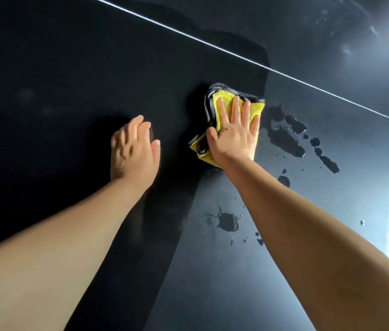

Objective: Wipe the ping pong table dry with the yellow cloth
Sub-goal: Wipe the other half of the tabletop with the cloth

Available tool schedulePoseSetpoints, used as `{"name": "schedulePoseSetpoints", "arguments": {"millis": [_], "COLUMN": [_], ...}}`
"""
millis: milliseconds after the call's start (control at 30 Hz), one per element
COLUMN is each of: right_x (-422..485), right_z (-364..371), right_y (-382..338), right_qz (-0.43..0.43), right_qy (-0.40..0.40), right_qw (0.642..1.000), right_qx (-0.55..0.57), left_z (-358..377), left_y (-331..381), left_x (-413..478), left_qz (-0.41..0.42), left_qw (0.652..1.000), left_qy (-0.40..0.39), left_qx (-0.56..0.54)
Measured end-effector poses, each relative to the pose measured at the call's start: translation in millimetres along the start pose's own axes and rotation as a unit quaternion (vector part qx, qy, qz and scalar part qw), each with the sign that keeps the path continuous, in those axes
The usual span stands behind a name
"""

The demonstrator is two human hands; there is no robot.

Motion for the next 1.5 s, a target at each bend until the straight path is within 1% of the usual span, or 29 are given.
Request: {"name": "schedulePoseSetpoints", "arguments": {"millis": [167,300,500,667,867,1067,1233,1367,1500], "right_x": [-87,-146,-242,-326,-406,-451,-469,-464,-436], "right_z": [9,17,28,39,49,51,47,41,36], "right_y": [-24,-41,-70,-99,-131,-126,-92,-67,-55], "right_qz": [-0.014,-0.029,-0.035,-0.039,-0.039,-0.035,0.009,0.04,0.053], "right_qy": [-0.012,-0.024,-0.029,-0.041,-0.037,-0.034,-0.053,-0.058,-0.045], "right_qw": [1.0,0.999,0.999,0.998,0.999,0.998,0.998,0.997,0.997], "right_qx": [0.001,-0.011,-0.011,-0.003,0.01,0.03,0.038,0.023,0.016], "left_z": [-20,-44,-75,-104,-134,-151,-153,-148,-134], "left_y": [2,6,-21,-61,-96,-99,-82,-62,-48], "left_x": [-16,-45,-139,-217,-286,-323,-333,-330,-314], "left_qz": [0.026,0.062,0.11,0.099,0.089,0.111,0.13,0.142,0.138], "left_qw": [0.995,0.99,0.987,0.989,0.992,0.992,0.99,0.987,0.988], "left_qy": [0.053,0.062,0.051,0.061,0.044,0.034,0.013,0.004,-0.009], "left_qx": [-0.083,-0.114,-0.107,-0.093,-0.073,-0.057,-0.056,-0.068,-0.075]}}
Point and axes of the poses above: each hand's wrist, its own x-axis towards the middle knuckle, its own z-axis out of the palm, y = z × x, the point moved 6 cm from there along x, towards the middle knuckle, and after that the axes turned 3 degrees about y, right-handed, at the moved point
